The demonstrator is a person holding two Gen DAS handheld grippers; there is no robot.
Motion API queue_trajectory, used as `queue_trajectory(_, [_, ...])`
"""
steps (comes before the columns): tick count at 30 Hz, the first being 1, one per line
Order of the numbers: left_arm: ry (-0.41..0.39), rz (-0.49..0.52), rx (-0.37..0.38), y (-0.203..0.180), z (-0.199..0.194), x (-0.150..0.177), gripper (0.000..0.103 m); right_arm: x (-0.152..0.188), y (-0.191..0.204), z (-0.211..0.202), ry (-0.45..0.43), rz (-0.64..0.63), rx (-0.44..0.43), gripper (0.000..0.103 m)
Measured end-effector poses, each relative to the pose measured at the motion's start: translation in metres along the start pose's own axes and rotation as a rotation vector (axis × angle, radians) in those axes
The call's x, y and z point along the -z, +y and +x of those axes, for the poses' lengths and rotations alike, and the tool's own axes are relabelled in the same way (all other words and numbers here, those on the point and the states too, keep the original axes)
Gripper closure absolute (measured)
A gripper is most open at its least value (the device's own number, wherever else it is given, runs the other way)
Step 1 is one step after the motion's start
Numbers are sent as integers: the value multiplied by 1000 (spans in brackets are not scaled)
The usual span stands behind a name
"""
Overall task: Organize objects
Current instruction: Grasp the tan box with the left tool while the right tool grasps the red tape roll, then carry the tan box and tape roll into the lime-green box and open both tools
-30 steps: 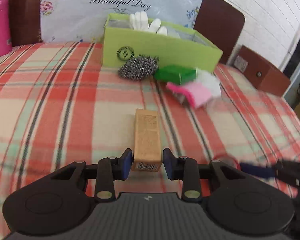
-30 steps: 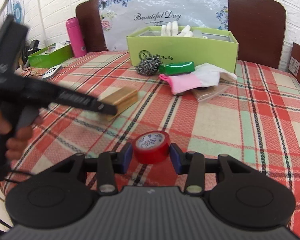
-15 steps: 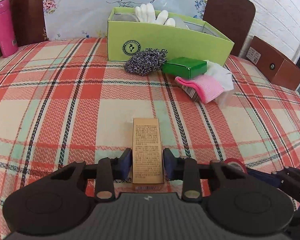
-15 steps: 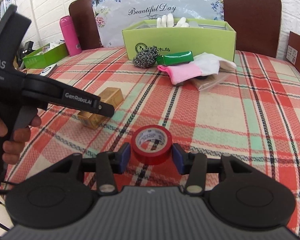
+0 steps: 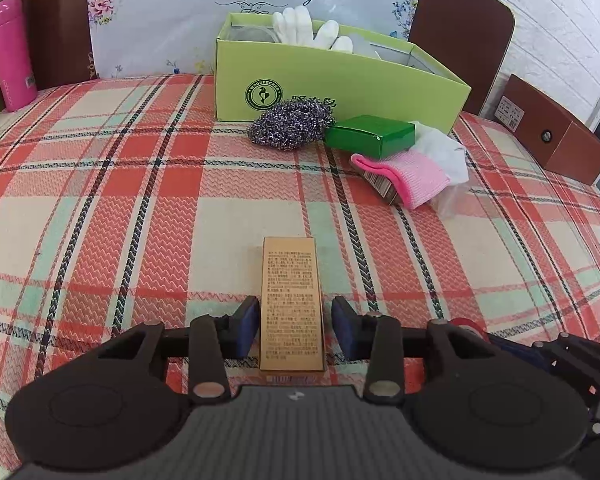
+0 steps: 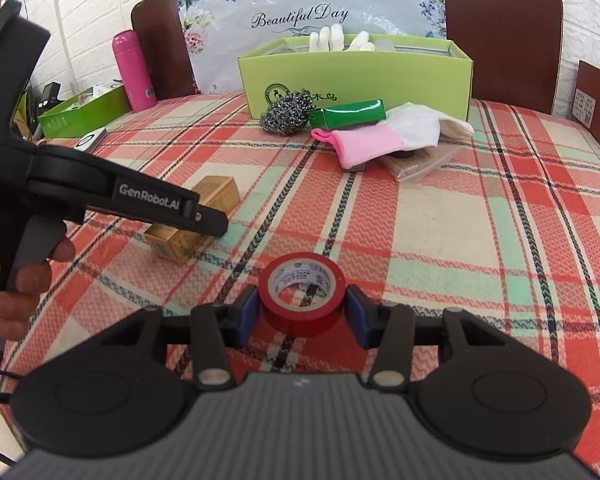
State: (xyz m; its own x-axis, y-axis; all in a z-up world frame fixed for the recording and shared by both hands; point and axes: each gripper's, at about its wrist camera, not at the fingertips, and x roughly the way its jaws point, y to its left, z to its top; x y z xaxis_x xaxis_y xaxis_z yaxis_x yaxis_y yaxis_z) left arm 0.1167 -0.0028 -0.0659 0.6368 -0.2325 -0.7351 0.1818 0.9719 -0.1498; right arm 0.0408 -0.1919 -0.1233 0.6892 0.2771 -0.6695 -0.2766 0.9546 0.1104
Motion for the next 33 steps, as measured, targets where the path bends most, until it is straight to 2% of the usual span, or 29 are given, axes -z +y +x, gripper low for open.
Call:
queue_trajectory(2, [0, 5, -11, 0, -1, 0, 71, 1, -2, 0, -8, 14, -5, 57])
queue_trajectory(6, [12, -22, 38, 3, -12, 2, 71, 3, -7, -5, -17, 47, -21, 57])
queue_trajectory(11, [-26, -2, 117, -3, -44, -3, 71, -4, -10, -29, -56, 26, -37, 57])
queue_trajectory(17, [-199, 50, 180, -18, -89, -50, 71, -55, -27, -56, -182, -7, -30, 57])
queue_trajectory(20, [-265, 69, 186, -24, -99, -77, 71, -86, -37, -62, -246, -21, -14, 57])
queue_trajectory(25, [-316, 71, 161, -31, -90, -122, 71, -132, -51, -54, -317, -47, 24, 57])
queue_trajectory(30, [-317, 50, 115, -34, -57, -164, 71, -174, -66, -25, -355, -38, 67, 57])
queue_trajectory(33, [-283, 24, 114, -32, -30, -183, 71, -192, -74, 1, -349, -40, 92, 57])
